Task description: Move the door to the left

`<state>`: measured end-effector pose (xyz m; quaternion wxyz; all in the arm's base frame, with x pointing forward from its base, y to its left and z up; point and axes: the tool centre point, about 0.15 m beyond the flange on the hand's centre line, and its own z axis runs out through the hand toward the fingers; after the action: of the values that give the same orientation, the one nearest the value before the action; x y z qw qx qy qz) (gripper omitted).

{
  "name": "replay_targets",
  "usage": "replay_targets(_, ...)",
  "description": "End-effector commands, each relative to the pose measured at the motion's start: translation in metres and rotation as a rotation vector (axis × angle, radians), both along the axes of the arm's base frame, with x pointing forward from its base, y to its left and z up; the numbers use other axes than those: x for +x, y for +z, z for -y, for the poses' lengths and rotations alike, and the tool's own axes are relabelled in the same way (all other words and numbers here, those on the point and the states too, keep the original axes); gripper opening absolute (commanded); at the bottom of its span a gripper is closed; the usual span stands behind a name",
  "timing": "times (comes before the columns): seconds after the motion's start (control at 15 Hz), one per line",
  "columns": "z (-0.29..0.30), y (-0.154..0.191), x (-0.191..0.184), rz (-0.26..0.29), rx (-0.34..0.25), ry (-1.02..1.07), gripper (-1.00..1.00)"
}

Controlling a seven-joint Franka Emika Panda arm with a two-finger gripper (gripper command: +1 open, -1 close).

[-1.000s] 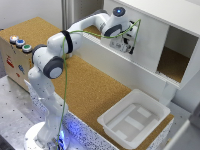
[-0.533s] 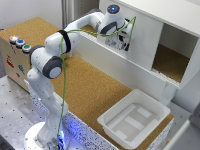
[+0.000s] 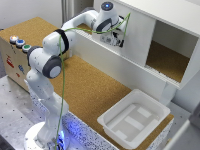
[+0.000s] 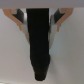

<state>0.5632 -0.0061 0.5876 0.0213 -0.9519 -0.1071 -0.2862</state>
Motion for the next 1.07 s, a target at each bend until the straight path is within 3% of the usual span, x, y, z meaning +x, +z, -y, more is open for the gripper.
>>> replay_targets(0.0, -0.046, -0.018, -0.011, 0.036, -0.078, -0.027, -1.0)
replay_targets(1.0, -0.117, -0.019, -0.008, 0.035, -0.082, 0.055, -1.0)
